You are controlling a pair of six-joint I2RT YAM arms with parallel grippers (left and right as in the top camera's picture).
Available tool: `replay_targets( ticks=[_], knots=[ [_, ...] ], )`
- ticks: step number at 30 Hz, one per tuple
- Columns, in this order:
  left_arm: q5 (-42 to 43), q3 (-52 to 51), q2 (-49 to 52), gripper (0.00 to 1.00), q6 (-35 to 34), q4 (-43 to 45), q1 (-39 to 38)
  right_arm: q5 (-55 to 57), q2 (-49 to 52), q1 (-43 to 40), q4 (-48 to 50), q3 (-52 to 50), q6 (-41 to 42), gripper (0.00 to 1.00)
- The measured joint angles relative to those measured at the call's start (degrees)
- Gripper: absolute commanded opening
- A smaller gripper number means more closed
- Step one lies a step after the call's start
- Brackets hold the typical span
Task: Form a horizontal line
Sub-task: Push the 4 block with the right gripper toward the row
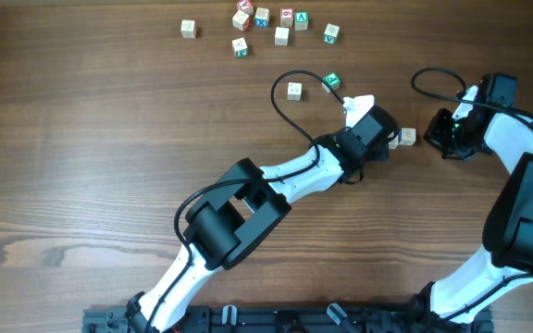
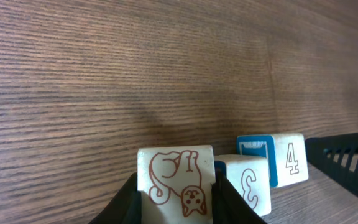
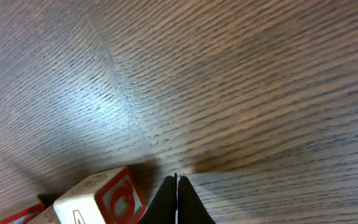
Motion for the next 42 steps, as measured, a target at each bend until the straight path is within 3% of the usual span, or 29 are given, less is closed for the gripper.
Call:
replay_targets(
  ticks=[42],
  knots=[
    [-2.36, 1.42, 0.13, 0.2, -1.9, -3.56, -1.07, -7.15, 0.0, 0.0, -2.51, 0.0, 0.02, 0.04]
  ],
)
